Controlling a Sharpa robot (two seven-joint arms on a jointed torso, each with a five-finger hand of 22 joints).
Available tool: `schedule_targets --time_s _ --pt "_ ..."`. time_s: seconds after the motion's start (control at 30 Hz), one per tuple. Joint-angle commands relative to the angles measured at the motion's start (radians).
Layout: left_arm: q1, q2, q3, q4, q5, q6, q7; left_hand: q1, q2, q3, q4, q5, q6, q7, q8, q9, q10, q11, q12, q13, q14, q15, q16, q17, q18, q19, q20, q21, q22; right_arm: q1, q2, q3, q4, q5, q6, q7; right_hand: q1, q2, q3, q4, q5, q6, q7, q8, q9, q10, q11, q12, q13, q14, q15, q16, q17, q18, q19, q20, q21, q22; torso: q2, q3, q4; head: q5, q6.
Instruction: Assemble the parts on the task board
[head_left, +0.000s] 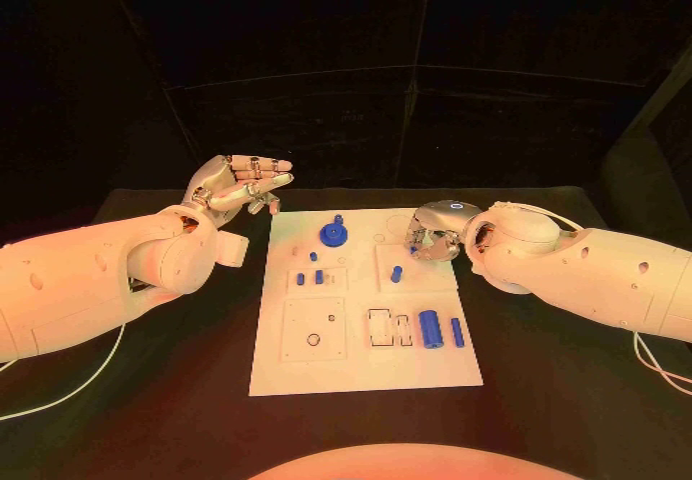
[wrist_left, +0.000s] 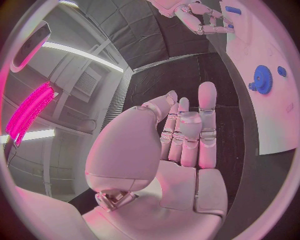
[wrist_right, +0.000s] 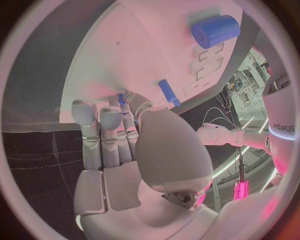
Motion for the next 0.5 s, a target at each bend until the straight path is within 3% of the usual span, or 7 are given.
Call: schedule_targets --time_s 0.03,0.3,0.5 --pt "0.001 0.001 0.001 0.002 0.009 0.016 0.004 -0.001 0.007 0.001 -0.006 0.007 0.002 0.001 0.004 -0.001 0.006 0.001 0.004 0.001 -0.008 0.000 -0.004 -0.002 0.013 -0.009 0.000 -0.007 -0.002 -0.005 0.004 -0.002 -0.003 -0.007 0.034 0.005 0.002 -0.011 0.016 -0.003 -0.007 0.012 -0.001 0.005 0.002 0.009 -0.002 0.001 0.000 0.011 0.001 0.020 0.021 -0.023 0.001 0.000 0.024 0.030 0.000 -0.0002 -0.0001 0.001 -0.002" --pt "0.001 0.001 0.001 0.001 0.009 0.023 -0.004 -0.001 0.007 0.000 -0.006 0.007 0.002 0.001 0.005 -0.001 0.006 0.002 0.004 0.001 -0.009 0.000 -0.004 -0.001 0.013 -0.009 0.000 -0.007 -0.002 -0.011 0.009 -0.002 -0.006 -0.015 0.049 -0.011 0.007 -0.011 0.075 -0.023 -0.029 0.037 -0.004 0.011 0.005 0.035 -0.008 0.007 0.003 0.020 -0.003 0.083 0.081 -0.038 0.026 -0.003 0.099 0.123 0.000 -0.0001 -0.0001 0.000 -0.006" --pt "0.001 0.001 0.001 0.000 0.009 0.026 -0.008 -0.001 0.007 0.000 -0.007 0.007 0.002 0.001 0.005 -0.001 0.006 0.002 0.004 0.001 -0.009 0.000 -0.004 -0.002 0.013 -0.009 0.000 -0.007 -0.002 -0.013 0.008 -0.002 -0.001 -0.039 0.006 -0.026 0.024 0.000 0.137 -0.055 -0.063 0.060 -0.007 0.014 0.006 0.058 -0.012 0.012 0.006 0.022 -0.007 0.120 0.116 -0.045 0.037 -0.007 0.143 0.175 0.000 0.0004 -0.0002 -0.002 -0.007"
